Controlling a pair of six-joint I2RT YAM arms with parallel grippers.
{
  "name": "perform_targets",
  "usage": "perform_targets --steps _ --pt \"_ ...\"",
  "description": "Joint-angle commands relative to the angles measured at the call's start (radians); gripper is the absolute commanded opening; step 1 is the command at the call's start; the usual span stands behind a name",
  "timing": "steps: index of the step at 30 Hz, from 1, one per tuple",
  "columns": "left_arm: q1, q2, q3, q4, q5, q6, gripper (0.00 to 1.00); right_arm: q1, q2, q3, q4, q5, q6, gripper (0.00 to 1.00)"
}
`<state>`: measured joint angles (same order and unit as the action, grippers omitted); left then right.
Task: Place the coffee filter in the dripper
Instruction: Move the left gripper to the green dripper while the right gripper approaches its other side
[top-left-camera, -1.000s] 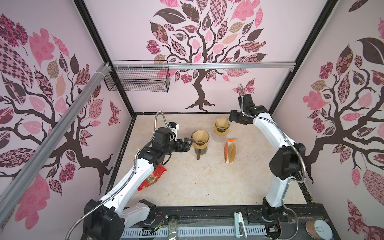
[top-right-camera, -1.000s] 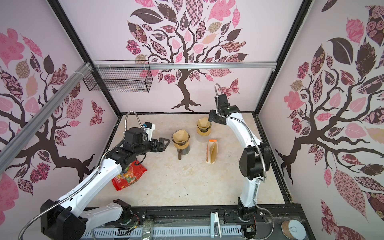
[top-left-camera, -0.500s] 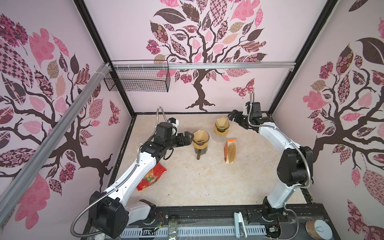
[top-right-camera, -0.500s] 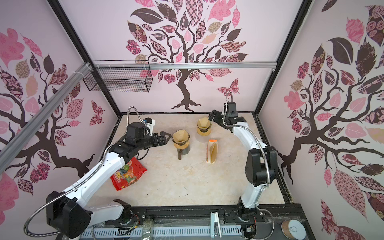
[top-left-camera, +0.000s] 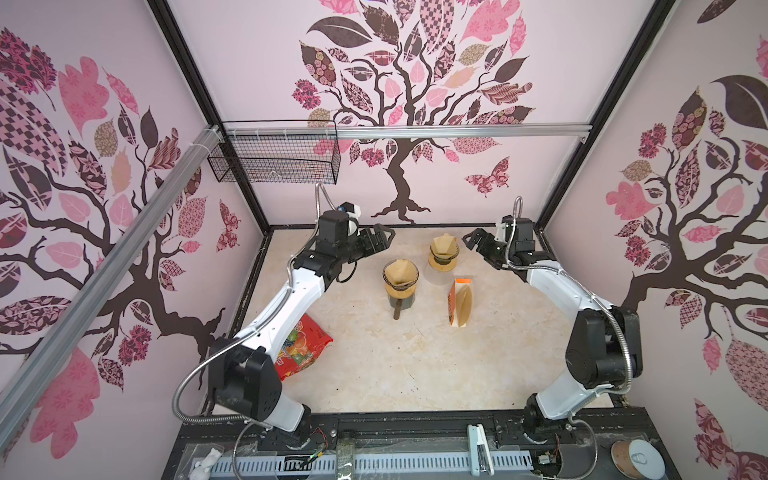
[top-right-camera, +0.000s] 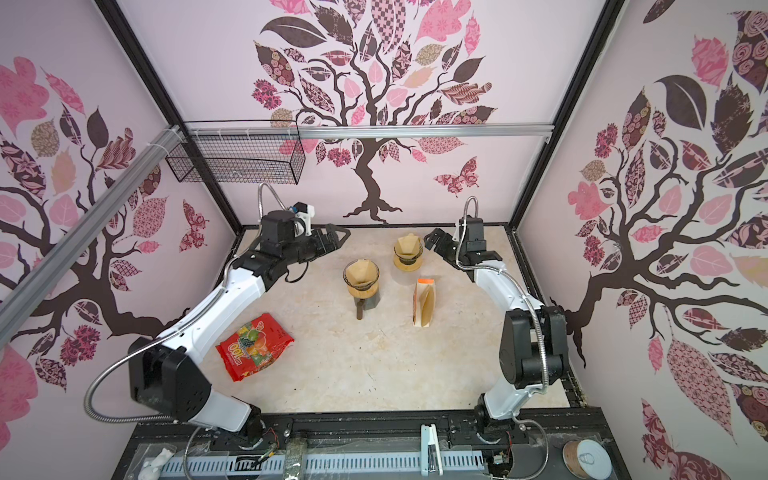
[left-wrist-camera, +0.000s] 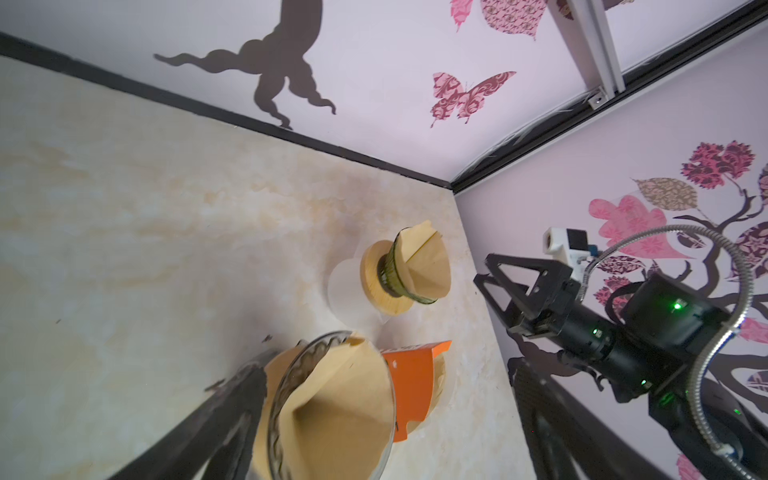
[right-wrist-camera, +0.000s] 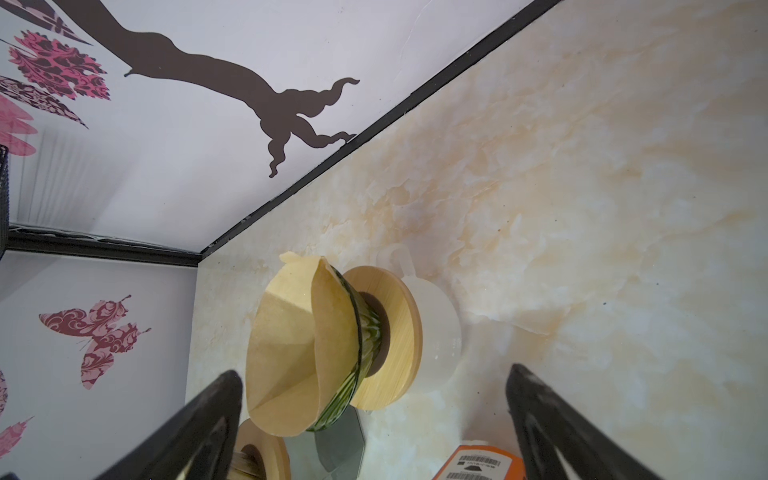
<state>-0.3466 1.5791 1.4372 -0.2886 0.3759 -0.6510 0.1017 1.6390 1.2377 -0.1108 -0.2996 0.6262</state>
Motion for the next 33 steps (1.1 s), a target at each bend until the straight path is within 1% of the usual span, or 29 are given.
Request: perform_targets --steps 1,4,6,9,12,14,16,20,23,29,33 --pt "-0.009 0.104 0.156 -0.078 0.106 0.039 0.92 0.003 -0.036 -0.011 0.038 -0.033 -0.019 1.0" --pt "-0.032 0.216 0.292 -0.195 0.095 0.102 0.88 0.001 0.002 0.015 -0.001 -0.034 -0.059 0.99" --pt "-0.052 0.291 0.391 -0.281 0.085 0.152 0.85 0.002 0.008 0.016 0.012 -0.031 -0.071 0.99" --pt "-0.087 0.373 0.495 -0.361 0.064 0.211 0.8 0.002 0.032 0.029 0.005 -0.039 -0.08 0.98" --pt "-0.118 0.447 0.611 -0.428 0.043 0.274 0.79 0.002 0.061 0.03 0.008 -0.038 -0.088 0.97" --pt "-0.128 0.486 0.654 -0.442 0.037 0.293 0.78 0.002 0.087 0.047 -0.008 -0.041 -0.105 0.97" --pt "-0.131 0.521 0.686 -0.436 0.053 0.291 0.76 0.002 0.097 0.052 -0.009 -0.042 -0.112 0.96" --pt "-0.136 0.607 0.778 -0.464 0.052 0.292 0.69 0.001 0.119 0.065 -0.004 -0.051 -0.12 0.96" --pt "-0.14 0.654 0.819 -0.46 0.07 0.289 0.63 0.001 0.141 0.071 -0.002 -0.063 -0.122 0.95" --pt "-0.144 0.722 0.874 -0.445 0.078 0.288 0.6 0.002 0.16 0.077 -0.002 -0.07 -0.123 0.94" --pt "-0.146 0.753 0.897 -0.43 0.081 0.277 0.58 0.003 0.15 0.074 -0.002 -0.053 -0.122 0.94"
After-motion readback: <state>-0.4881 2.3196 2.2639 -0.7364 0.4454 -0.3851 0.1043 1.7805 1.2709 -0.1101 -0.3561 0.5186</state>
